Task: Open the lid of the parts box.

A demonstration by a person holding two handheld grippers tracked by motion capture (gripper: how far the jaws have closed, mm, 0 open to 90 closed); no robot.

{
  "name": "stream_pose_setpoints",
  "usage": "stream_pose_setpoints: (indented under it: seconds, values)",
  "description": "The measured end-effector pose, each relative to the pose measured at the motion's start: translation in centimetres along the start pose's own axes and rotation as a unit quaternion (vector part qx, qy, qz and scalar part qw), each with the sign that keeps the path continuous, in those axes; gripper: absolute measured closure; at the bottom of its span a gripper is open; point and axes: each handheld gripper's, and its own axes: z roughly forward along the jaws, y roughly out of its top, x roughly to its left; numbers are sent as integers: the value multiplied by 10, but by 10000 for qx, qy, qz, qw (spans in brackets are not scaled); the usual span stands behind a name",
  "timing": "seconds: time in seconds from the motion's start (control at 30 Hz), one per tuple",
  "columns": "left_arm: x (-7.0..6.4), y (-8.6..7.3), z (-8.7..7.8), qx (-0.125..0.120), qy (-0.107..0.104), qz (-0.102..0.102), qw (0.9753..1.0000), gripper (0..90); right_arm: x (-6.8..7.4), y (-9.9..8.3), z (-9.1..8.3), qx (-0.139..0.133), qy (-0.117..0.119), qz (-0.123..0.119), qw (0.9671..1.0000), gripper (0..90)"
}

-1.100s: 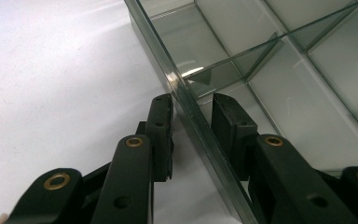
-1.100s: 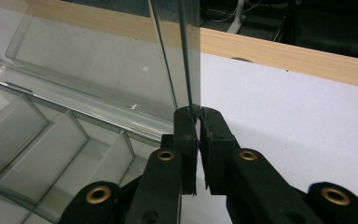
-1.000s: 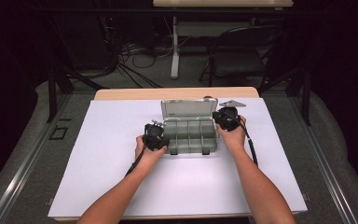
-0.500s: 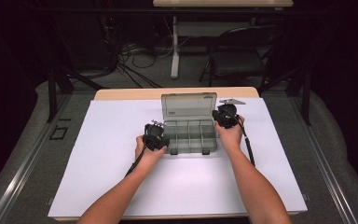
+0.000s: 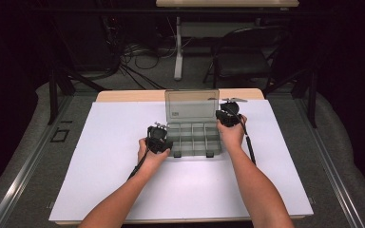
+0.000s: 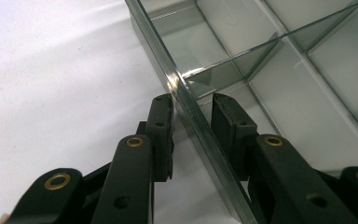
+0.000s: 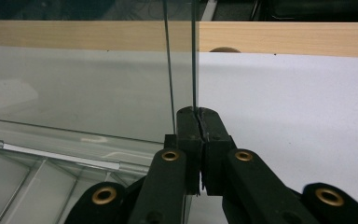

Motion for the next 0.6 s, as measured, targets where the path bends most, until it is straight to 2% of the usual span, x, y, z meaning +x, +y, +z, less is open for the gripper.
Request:
stream_pose_setpoints:
  seconds: [0.6]
  values:
    - [0,0,0,-9,-18,-29,10000,697,-1,4,12,104,-56,157,9998,894]
